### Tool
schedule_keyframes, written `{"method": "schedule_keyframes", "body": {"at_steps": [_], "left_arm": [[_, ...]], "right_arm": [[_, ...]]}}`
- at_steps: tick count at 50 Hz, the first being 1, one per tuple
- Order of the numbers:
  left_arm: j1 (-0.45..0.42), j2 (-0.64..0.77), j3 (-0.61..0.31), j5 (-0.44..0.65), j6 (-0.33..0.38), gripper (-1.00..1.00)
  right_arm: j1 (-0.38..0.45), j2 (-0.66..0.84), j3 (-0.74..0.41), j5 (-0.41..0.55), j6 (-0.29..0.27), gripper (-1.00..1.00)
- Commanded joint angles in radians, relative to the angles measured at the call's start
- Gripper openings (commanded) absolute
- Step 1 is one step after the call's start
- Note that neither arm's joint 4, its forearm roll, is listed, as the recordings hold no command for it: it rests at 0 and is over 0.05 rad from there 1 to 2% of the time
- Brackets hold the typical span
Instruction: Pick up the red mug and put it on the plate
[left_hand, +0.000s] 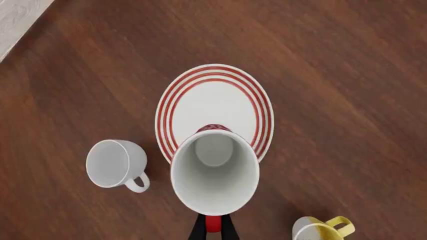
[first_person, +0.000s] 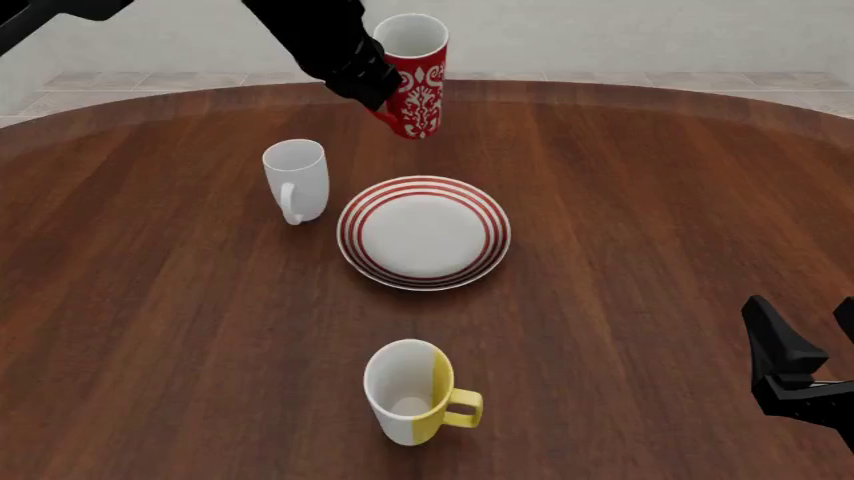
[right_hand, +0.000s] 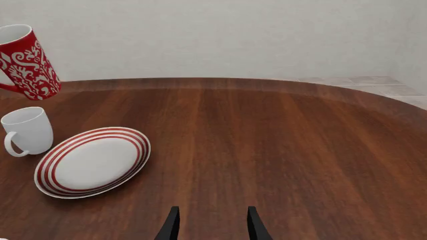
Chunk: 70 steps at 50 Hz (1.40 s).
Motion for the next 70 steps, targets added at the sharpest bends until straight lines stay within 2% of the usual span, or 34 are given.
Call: {"method": "schedule_keyframes", "body": {"at_steps": [1,7,10,31,38,46,59,70], "left_arm": [[0.041,0.034,-0.006,0.026,0.047,-1.00],[0.007,0.020,0.038,0.026,0.023,-1.00],[0.013,0.024,0.050,0.026,0.037,-1.00],[0.016,0.079,0.027,0.018,0.041,-1.00],[-0.005,0.069,0.083,-0.013,0.033,-1.00],[-0.019,0.100,0.048,-0.005,0.008,-1.00],[-0.061,0.116,0.048,-0.028,-0.048,-1.00],[-0.055,0.141,0.035,-0.038,-0.063,-1.00]], "right_arm": [[0.000,0.000,0.000,0.000,0.000,1.00],[0.000,0.000,0.000,0.000,0.000,1.00],[0.000,0.000,0.000,0.000,0.000,1.00],[0.000,0.000,0.000,0.000,0.000,1.00],[0.000,0.000,0.000,0.000,0.000,1.00],[0.000,0.000,0.000,0.000,0.000,1.00],[0.000,0.000,0.000,0.000,0.000,1.00],[0.000,0.000,0.000,0.000,0.000,1.00]]}}
